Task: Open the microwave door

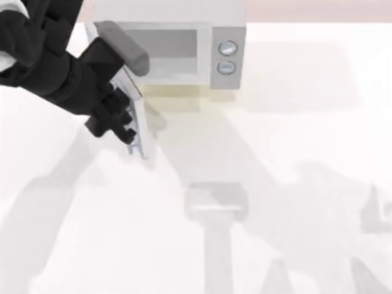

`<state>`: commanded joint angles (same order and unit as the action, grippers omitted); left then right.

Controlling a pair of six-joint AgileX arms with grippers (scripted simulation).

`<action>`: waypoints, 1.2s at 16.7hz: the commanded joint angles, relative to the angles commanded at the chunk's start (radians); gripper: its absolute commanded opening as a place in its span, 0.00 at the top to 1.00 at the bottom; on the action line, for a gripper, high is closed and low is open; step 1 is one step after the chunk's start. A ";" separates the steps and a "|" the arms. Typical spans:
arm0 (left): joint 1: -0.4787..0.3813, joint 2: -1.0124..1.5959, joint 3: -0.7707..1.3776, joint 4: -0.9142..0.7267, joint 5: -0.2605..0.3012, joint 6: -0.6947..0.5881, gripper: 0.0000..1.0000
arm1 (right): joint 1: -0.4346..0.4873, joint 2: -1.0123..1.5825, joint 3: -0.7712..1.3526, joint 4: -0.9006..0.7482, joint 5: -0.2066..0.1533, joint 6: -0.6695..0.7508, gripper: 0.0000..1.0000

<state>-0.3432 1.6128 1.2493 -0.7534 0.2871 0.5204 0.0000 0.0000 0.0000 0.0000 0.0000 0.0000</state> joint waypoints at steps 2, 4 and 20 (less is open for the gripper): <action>0.004 -0.001 0.002 -0.004 0.006 0.016 1.00 | 0.000 0.000 0.000 0.000 0.000 0.000 0.00; 0.022 0.000 0.004 -0.019 0.023 0.058 1.00 | 0.000 0.000 0.000 0.000 0.000 0.000 0.00; 0.086 -0.004 0.003 -0.070 0.081 0.199 1.00 | 0.000 0.000 0.000 0.000 0.000 0.000 0.00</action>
<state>-0.2574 1.6087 1.2521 -0.8234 0.3681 0.7196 0.0000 0.0000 0.0000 0.0000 0.0000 0.0000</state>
